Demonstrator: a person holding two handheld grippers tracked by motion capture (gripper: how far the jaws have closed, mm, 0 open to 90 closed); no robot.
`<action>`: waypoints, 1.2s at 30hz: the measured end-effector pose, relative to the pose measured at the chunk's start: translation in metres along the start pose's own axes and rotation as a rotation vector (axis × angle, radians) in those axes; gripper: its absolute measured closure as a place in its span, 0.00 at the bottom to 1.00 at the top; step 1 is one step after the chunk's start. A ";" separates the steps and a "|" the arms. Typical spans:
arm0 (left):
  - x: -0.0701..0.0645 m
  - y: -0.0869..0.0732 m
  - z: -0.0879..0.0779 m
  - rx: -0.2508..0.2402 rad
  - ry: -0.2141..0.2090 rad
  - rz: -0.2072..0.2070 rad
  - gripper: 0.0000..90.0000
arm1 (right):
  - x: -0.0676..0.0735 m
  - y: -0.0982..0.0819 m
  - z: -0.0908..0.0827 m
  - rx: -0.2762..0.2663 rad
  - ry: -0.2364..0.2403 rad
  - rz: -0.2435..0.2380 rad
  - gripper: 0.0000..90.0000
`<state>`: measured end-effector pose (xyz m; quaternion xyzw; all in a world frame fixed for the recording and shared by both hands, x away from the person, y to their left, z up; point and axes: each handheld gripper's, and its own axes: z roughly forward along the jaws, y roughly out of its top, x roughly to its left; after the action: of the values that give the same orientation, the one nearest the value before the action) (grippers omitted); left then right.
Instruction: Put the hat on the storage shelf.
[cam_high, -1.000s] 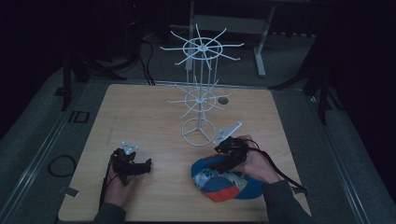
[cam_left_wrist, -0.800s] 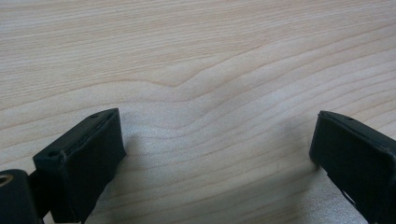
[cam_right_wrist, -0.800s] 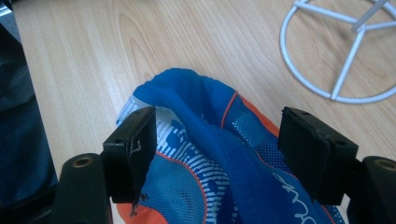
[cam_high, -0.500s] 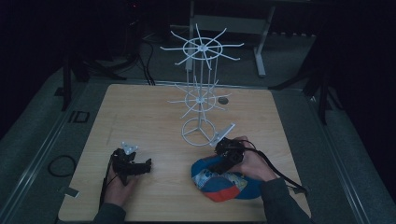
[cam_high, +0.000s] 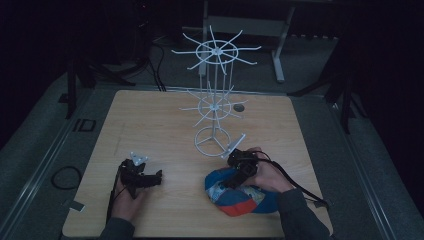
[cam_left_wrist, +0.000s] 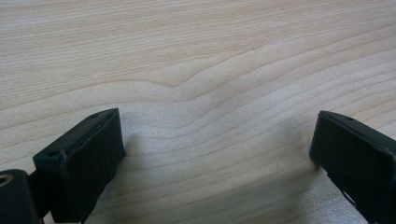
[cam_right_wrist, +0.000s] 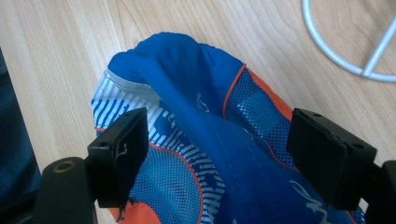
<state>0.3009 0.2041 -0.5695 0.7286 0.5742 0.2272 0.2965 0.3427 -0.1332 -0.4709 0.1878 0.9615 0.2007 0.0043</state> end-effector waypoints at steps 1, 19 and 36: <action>0.000 0.000 0.000 0.000 0.000 0.000 0.04 | 0.000 0.000 0.001 0.004 0.002 0.001 0.23; 0.000 0.000 0.000 0.003 0.000 0.005 0.04 | 0.003 0.000 0.021 0.092 0.006 -0.036 0.59; 0.000 0.000 0.000 0.003 0.000 0.003 0.04 | 0.010 -0.004 0.004 -0.002 -0.014 -0.040 0.93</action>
<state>0.3008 0.2043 -0.5693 0.7301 0.5732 0.2267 0.2950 0.3326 -0.1311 -0.4752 0.1702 0.9648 0.2001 0.0154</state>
